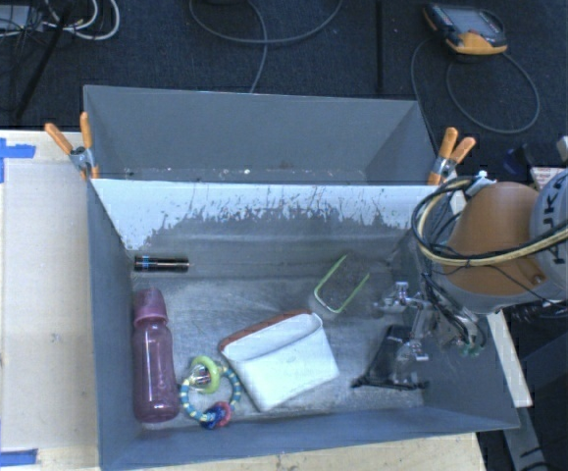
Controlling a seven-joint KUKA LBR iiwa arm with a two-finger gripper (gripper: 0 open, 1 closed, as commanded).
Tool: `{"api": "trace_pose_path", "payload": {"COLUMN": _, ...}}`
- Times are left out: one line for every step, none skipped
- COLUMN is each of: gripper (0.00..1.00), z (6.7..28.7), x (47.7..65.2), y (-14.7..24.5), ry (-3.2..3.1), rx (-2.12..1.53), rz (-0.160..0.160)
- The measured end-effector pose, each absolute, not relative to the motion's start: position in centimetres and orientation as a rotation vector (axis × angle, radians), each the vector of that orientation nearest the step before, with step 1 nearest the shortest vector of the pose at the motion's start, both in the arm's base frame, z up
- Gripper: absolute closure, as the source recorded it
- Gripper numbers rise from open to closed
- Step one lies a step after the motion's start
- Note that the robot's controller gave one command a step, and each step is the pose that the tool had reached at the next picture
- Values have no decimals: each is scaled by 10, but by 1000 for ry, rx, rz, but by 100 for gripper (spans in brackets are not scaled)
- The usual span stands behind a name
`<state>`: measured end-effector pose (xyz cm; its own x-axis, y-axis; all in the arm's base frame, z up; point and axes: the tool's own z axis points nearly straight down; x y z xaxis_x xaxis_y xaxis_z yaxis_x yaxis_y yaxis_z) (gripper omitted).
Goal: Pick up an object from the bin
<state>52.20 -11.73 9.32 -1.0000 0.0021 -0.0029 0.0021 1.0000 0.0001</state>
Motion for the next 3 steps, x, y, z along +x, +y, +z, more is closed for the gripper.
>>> {"api": "trace_pose_path", "payload": {"gripper": 0, "z": 71, "x": 512, "y": -103, "ry": 3119, "rx": -135, "rz": -10}}
{"api": "trace_pose_path", "payload": {"gripper": 100, "z": 72, "x": 495, "y": -123, "ry": 3115, "rx": -421, "rz": 2}}
{"api": "trace_pose_path", "payload": {"gripper": 100, "z": 72, "x": 496, "y": -123, "ry": 3115, "rx": -422, "rz": 1}}
